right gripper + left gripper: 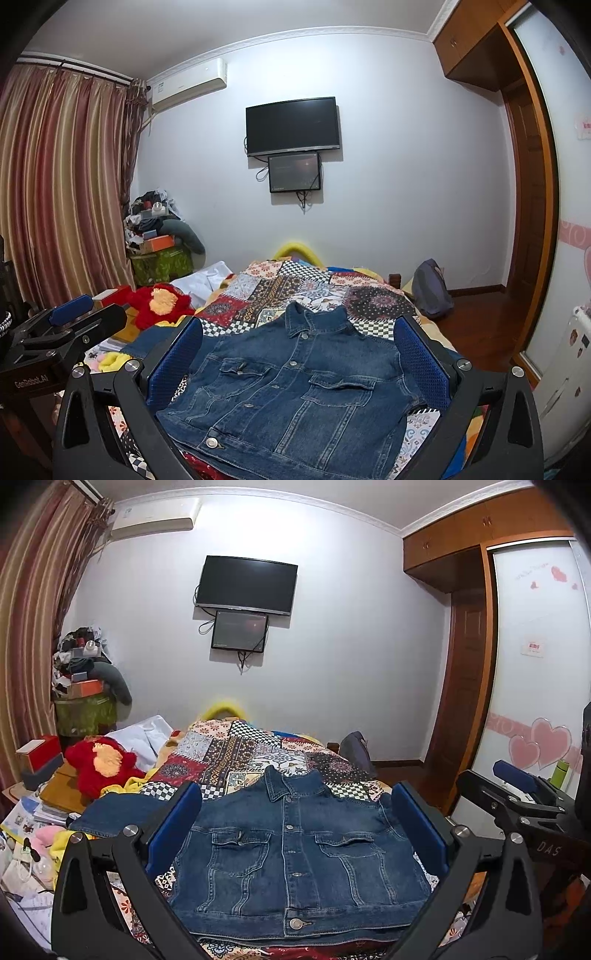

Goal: Fold large clothes

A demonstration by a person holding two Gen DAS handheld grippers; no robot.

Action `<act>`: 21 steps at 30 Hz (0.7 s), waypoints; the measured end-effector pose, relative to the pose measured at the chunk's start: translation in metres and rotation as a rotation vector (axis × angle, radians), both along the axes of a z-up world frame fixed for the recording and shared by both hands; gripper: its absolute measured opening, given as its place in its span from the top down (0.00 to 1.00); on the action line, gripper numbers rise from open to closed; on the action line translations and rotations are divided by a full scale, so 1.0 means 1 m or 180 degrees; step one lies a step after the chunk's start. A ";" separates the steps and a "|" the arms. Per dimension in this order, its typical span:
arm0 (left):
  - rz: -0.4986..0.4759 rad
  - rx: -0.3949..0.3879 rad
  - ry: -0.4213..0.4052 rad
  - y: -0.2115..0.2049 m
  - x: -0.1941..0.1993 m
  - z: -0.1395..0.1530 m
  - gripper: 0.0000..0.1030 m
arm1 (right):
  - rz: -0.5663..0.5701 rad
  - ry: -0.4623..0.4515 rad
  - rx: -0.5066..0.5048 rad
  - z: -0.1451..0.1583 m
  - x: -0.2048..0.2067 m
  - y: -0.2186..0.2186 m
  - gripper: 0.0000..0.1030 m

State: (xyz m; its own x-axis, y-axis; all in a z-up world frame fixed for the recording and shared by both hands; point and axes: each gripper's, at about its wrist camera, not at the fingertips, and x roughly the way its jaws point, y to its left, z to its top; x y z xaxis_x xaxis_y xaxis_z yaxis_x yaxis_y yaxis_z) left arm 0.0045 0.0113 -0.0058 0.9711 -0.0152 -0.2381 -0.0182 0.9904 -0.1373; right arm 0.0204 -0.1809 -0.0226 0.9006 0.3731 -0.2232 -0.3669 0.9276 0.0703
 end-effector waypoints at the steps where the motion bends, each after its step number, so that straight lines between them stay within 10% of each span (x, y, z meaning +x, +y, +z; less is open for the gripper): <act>1: 0.0000 0.0001 -0.0004 0.000 0.000 0.000 0.00 | 0.0003 -0.0001 -0.0004 0.000 -0.001 0.000 0.00; 21: 0.0006 -0.0017 0.0005 0.002 -0.001 -0.001 0.00 | -0.0005 0.0021 -0.0019 0.001 -0.001 0.003 0.00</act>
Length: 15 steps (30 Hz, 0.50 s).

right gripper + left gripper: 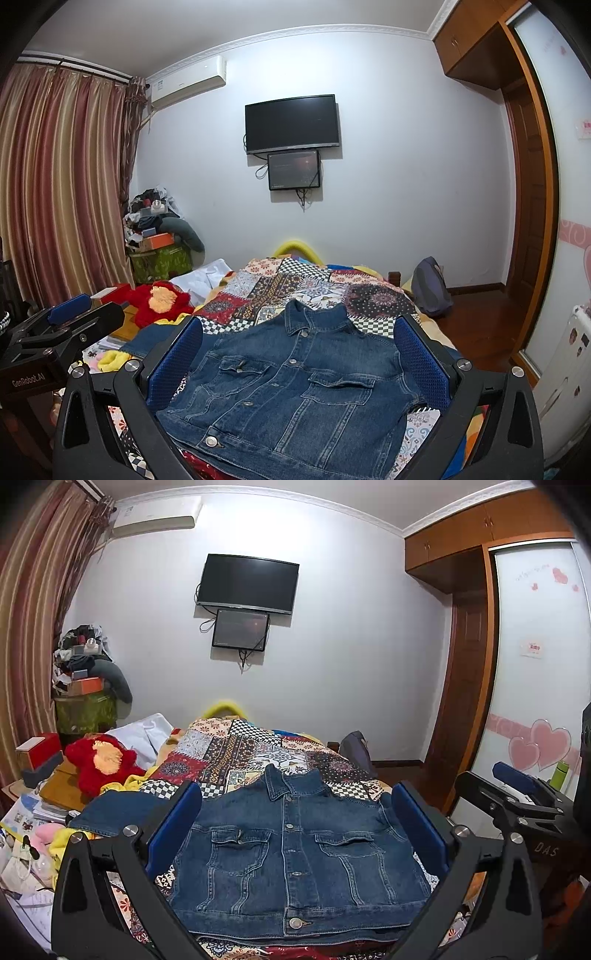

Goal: Fold large clothes

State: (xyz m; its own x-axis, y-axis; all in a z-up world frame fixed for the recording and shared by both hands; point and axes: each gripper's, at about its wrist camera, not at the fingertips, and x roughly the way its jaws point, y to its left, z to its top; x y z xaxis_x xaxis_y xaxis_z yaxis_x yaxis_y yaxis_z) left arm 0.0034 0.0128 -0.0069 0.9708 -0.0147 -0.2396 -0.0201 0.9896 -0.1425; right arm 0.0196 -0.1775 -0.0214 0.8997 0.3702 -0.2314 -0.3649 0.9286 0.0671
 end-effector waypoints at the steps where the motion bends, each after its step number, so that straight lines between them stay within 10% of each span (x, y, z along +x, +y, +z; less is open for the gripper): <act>1: 0.0001 -0.0002 0.0002 0.000 0.000 0.000 0.00 | -0.0001 -0.0001 0.0001 0.000 0.000 0.000 0.00; 15: 0.0006 -0.0033 0.0072 0.002 0.008 -0.004 0.00 | -0.0013 0.0052 -0.0014 -0.004 0.009 0.002 0.00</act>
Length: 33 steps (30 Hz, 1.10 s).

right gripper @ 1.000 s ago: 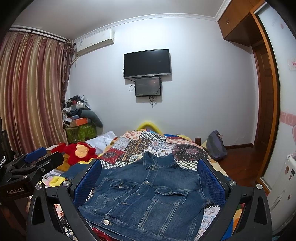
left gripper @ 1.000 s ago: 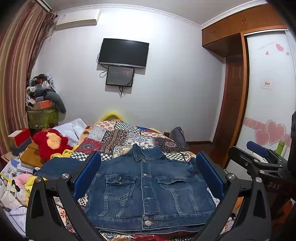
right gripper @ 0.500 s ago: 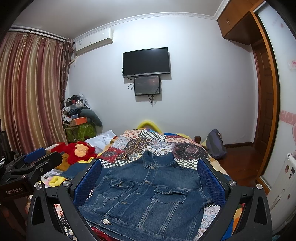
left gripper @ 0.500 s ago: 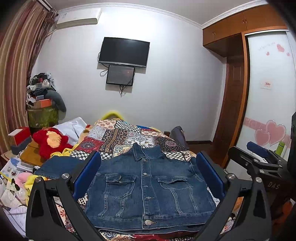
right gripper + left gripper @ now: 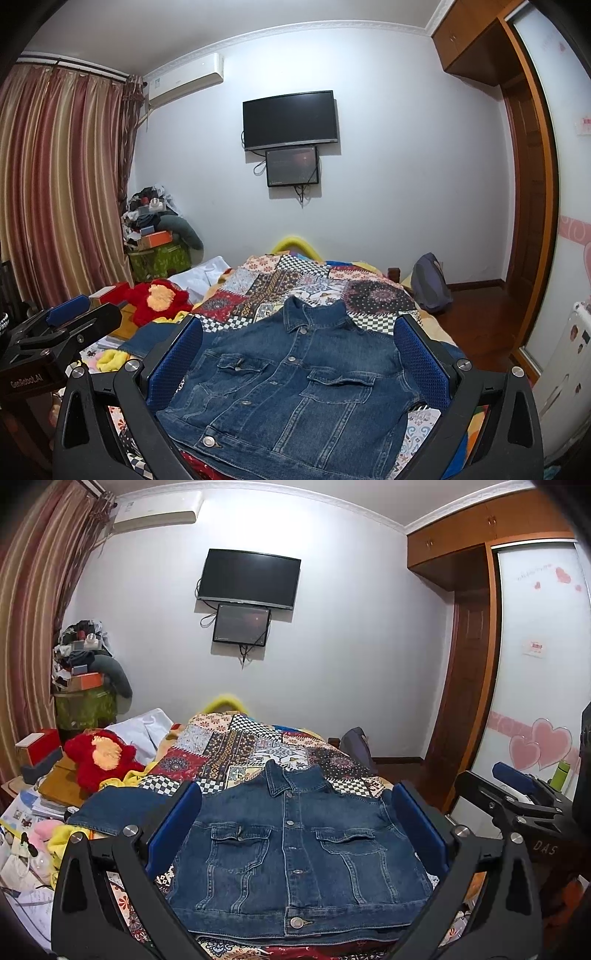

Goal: Fold large clothes

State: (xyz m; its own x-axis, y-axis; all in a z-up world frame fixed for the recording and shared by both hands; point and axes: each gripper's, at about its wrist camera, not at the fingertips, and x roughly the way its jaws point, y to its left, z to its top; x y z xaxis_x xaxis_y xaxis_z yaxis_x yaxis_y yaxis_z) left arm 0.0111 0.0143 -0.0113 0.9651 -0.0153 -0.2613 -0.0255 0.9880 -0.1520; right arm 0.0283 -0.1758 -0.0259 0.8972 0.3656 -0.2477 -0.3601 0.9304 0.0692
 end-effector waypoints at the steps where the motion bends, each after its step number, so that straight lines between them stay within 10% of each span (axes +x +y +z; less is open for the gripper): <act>1: 0.0003 -0.0004 0.0012 0.001 0.001 -0.001 0.00 | -0.0003 0.0009 -0.0003 -0.001 0.002 0.000 0.00; 22: 0.0226 -0.0099 0.0351 0.064 0.098 -0.024 0.00 | 0.0009 0.0376 -0.0147 -0.029 0.111 0.043 0.00; 33: 0.1145 -0.0221 0.0852 0.177 0.161 -0.079 0.00 | 0.0040 0.0737 -0.0504 -0.055 0.201 0.089 0.00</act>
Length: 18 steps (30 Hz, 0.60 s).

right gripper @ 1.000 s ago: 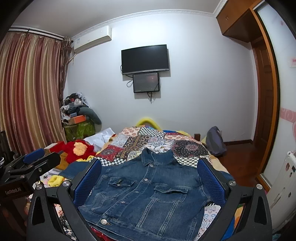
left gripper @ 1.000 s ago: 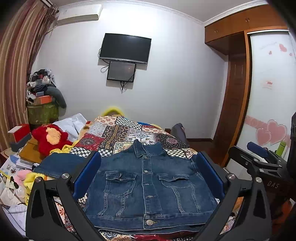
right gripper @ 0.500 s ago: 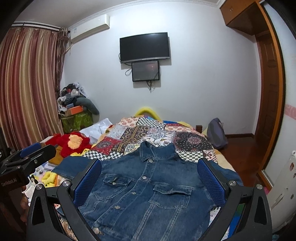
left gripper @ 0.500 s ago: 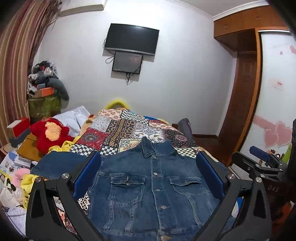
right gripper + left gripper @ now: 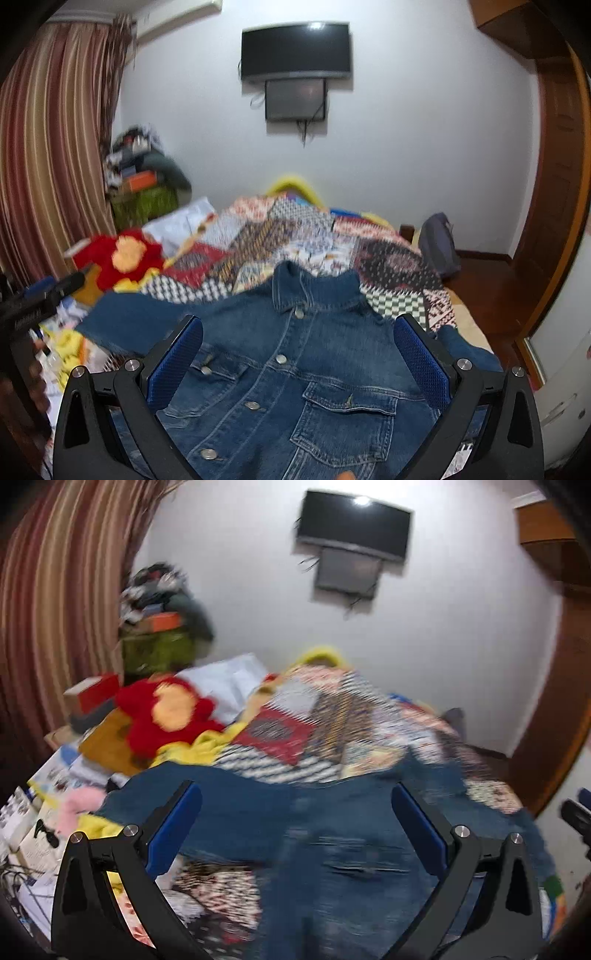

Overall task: Fold large clothes
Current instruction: 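Grasp the denim jacket sleeve with the left gripper and lift it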

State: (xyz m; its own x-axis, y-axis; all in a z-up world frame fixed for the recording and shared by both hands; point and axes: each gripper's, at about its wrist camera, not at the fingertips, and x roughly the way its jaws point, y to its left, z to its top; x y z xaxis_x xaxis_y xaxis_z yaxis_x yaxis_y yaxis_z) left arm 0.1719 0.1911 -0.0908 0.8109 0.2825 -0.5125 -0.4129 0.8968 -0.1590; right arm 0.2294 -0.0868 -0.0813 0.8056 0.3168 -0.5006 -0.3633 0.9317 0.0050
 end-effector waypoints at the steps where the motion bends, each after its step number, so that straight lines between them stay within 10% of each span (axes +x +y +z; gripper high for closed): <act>1: 0.0085 -0.0054 0.0068 0.015 0.004 -0.009 0.00 | -0.0005 0.0050 -0.0045 -0.007 0.010 0.005 0.00; 10: 0.0655 -0.0319 0.0772 0.107 0.011 -0.090 0.00 | -0.0009 0.0678 0.0033 -0.067 0.067 0.021 0.00; 18: 0.0604 -0.1684 0.1063 0.158 0.001 -0.165 0.00 | -0.0227 0.1385 0.0245 -0.119 0.105 0.019 0.00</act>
